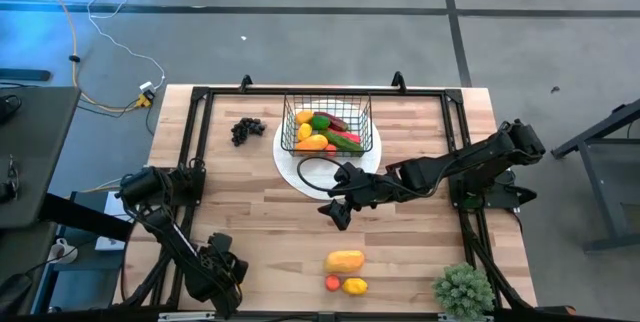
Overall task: Build produce basket
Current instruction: Put the yellow banana into the black wire basket
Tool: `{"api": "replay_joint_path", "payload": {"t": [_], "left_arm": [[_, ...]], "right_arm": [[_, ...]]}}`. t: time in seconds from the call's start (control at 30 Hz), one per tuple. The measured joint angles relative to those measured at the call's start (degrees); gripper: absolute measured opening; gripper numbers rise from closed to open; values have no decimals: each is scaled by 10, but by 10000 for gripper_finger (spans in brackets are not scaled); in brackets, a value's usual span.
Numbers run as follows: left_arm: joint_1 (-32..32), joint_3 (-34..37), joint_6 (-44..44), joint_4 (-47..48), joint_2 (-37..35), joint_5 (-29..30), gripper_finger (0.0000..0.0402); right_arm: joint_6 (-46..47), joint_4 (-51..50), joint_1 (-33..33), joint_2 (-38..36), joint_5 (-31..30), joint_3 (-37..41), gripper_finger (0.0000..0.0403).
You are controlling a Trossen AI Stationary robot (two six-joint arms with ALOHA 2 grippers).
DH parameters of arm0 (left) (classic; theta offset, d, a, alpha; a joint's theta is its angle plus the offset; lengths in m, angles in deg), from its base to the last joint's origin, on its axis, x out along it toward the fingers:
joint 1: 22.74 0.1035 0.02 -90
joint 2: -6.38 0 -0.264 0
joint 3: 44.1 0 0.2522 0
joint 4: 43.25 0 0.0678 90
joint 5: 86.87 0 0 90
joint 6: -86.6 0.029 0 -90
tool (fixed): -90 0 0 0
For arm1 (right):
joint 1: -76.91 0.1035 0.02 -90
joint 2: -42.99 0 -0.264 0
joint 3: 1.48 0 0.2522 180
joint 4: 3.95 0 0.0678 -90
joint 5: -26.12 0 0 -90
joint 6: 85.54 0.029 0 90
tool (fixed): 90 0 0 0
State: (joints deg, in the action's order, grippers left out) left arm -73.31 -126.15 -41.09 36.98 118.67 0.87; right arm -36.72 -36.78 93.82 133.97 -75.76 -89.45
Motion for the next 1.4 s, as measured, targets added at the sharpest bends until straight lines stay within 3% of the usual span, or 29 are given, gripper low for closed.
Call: {"api": "replay_joint_path", "payload": {"t": [0.07,0.27,0.7,1.0,1.4], "left_arm": [[0,0,8,-2,-1,5,106],[3,1,13,-20,-24,43,105],[42,1,55,-31,-147,287,104],[133,1,248,-31,-216,405,104],[338,1,558,-35,-316,528,104]], "right_arm": [[0,0,0,0,0,0,293],[7,0,0,0,23,0,293],[15,5,0,-18,14,0,293],[-5,9,-21,-39,-26,0,293],[-65,38,-104,-44,-29,0,293]]}}
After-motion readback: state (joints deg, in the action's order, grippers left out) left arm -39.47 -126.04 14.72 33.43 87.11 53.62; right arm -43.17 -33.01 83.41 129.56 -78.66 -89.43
